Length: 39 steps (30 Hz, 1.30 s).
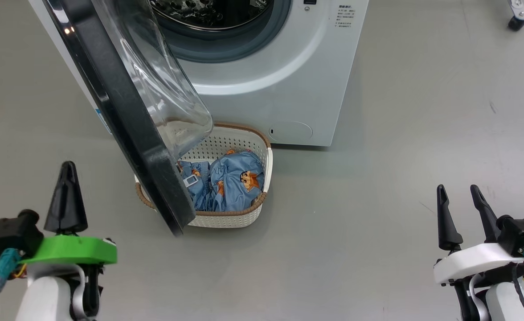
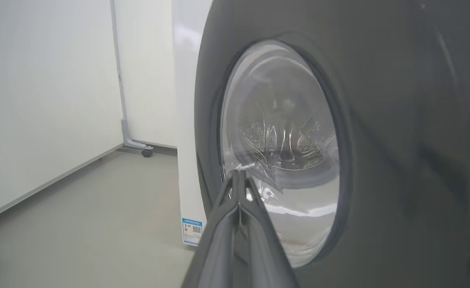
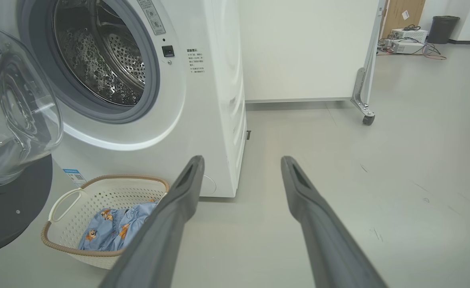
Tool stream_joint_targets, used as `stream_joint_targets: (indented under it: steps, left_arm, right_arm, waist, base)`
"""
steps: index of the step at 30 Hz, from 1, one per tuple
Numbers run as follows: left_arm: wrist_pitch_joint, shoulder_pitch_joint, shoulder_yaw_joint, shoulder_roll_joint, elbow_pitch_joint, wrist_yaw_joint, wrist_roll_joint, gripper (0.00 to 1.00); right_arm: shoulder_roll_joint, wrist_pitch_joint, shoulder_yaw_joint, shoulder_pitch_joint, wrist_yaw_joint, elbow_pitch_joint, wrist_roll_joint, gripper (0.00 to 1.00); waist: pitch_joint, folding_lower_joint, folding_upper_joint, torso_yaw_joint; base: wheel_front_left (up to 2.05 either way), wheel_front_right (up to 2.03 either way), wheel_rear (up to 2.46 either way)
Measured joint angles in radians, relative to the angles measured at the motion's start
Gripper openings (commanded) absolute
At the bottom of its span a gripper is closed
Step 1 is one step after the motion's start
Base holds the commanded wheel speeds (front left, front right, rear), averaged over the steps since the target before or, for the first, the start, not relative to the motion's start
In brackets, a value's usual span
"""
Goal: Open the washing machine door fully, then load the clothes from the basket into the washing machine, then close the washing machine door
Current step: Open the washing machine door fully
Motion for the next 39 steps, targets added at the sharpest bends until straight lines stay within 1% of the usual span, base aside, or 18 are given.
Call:
stream_joint_targets:
  steps: [10, 13, 16, 23, 28, 30, 33, 39]
  left_arm:
    - [-0.003, -0.125, 0.072, 0.003, -0.218, 0.000, 0.006, 0.00]
    - [-0.006, -0.144, 0.069, 0.007, -0.263, 0.000, 0.005, 0.00]
    - [-0.006, -0.155, 0.045, 0.012, -0.298, 0.000, 0.006, 0.00]
    - [-0.006, -0.195, -0.075, 0.016, -0.390, 0.000, -0.013, 0.00]
    - [-0.006, -0.214, -0.204, 0.030, -0.446, 0.000, -0.013, 0.00]
    - [-0.006, -0.215, -0.254, 0.044, -0.455, 0.000, -0.011, 0.00]
    - [-0.006, -0.214, -0.337, 0.044, -0.467, 0.000, -0.011, 0.00]
    - [-0.006, -0.210, -0.489, 0.057, -0.445, 0.000, -0.012, 0.00]
  right_arm:
    - [0.006, 0.000, -0.006, 0.002, 0.005, 0.022, 0.000, 1.00]
    - [0.007, 0.000, -0.006, 0.003, 0.010, 0.030, 0.000, 1.00]
    - [0.008, 0.000, -0.006, 0.003, 0.013, 0.034, 0.000, 1.00]
    - [0.021, 0.000, -0.014, 0.004, 0.018, 0.044, 0.016, 1.00]
    - [0.020, 0.000, -0.011, 0.005, 0.021, 0.053, 0.017, 1.00]
    - [0.020, 0.000, -0.011, 0.005, 0.022, 0.052, 0.017, 1.00]
    - [0.020, 0.000, -0.011, 0.005, 0.022, 0.052, 0.017, 1.00]
    - [0.021, 0.000, -0.011, 0.005, 0.022, 0.053, 0.017, 1.00]
  waist:
    - [-0.008, 0.0000, 0.0000, 0.011]
    - [-0.012, 0.0000, 0.0000, 0.011]
    - [-0.017, 0.0000, 0.0000, 0.009]
    - [-0.027, 0.0000, 0.0000, 0.004]
    - [-0.032, 0.0000, 0.0000, 0.002]
    - [-0.035, 0.0000, 0.0000, 0.001]
    - [-0.037, 0.0000, 0.0000, 0.000]
    - [-0.039, 0.0000, 0.0000, -0.004]
  base:
    - [0.00, 0.00, 0.00]
    - [0.00, 0.00, 0.00]
    - [0.00, 0.00, 0.00]
    - [0.00, 0.00, 0.00]
    - [0.00, 0.00, 0.00]
    - [0.00, 0.00, 0.00]
    - [0.00, 0.00, 0.00]
    - [0.00, 0.00, 0.00]
